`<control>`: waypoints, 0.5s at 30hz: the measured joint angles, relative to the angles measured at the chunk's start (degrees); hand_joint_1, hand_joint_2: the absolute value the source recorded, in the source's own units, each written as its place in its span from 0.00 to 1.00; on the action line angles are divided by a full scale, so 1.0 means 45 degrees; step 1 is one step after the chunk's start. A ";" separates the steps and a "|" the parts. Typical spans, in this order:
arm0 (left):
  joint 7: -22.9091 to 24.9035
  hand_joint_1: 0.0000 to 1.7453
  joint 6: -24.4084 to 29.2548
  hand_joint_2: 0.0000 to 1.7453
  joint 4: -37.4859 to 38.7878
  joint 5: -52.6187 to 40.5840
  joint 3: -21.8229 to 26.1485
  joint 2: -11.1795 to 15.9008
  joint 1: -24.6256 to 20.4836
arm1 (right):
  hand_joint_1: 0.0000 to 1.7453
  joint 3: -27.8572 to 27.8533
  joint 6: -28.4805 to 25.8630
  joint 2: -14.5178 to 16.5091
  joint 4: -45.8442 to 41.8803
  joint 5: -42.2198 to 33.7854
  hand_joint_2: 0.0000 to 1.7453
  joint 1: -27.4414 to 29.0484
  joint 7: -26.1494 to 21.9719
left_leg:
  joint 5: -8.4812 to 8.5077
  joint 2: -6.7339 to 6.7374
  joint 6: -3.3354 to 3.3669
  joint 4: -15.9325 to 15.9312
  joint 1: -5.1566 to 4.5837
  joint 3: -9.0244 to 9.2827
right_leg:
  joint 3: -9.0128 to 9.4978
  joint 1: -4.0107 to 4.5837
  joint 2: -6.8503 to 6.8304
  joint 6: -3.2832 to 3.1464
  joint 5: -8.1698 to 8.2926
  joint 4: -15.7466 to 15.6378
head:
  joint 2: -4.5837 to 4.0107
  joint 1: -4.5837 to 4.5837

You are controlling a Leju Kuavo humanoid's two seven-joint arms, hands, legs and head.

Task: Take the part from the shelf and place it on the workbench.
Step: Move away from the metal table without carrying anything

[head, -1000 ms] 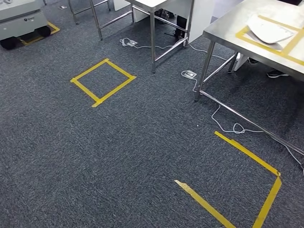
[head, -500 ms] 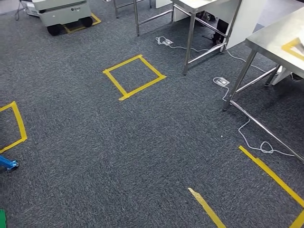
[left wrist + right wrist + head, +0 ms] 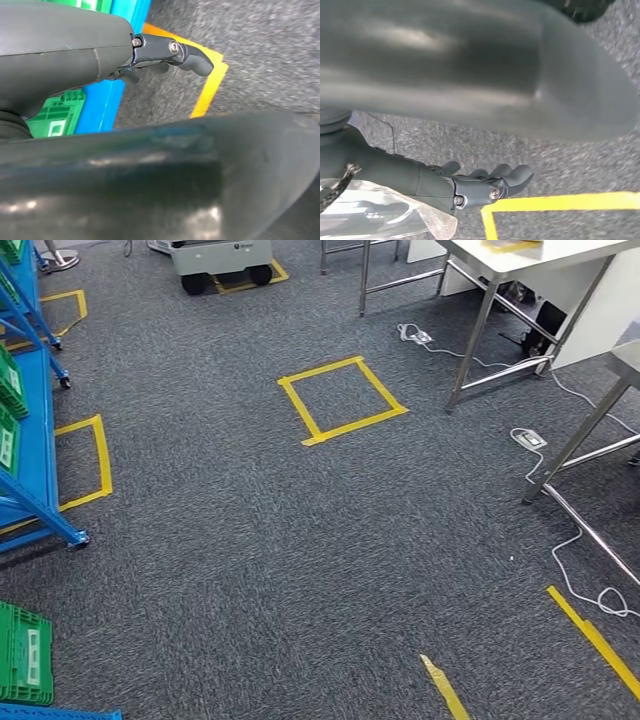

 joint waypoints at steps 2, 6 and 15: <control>0.0023 0.00 0.0000 0.00 0.0033 0.0004 0.0000 0.0000 0.0040 | 0.00 0.0035 0.0000 0.0001 0.0001 0.0012 0.00 -0.0056 -0.0007 | 0.0083 -0.0293 0.0164 -0.0095 0.0040 0.0033 | -0.0079 -0.0054 0.0530 0.0105 -0.0326 0.0364 | 0.0001 0.0037; 0.0032 0.00 -0.0007 0.00 0.0045 0.0007 0.0000 -0.0056 -0.0001 | 0.00 0.0146 -0.0012 -0.0002 0.0069 0.0031 0.00 -0.0023 -0.0007 | 0.0127 -0.0966 0.0332 -0.0138 0.0001 0.0036 | -0.1589 -0.0071 0.1618 0.0117 -0.1603 0.3322 | -0.0001 0.0111; 0.0032 0.00 -0.0023 0.00 0.0081 0.0094 0.0000 -0.0100 0.0012 | 0.00 0.0312 0.0006 -0.0002 0.0192 0.0047 0.00 -0.0106 -0.0112 | 0.0154 -0.2470 0.0023 -0.0079 0.0042 -0.0046 | -0.0423 -0.0037 0.2525 -0.0193 0.0369 0.0085 | 0.0001 0.0132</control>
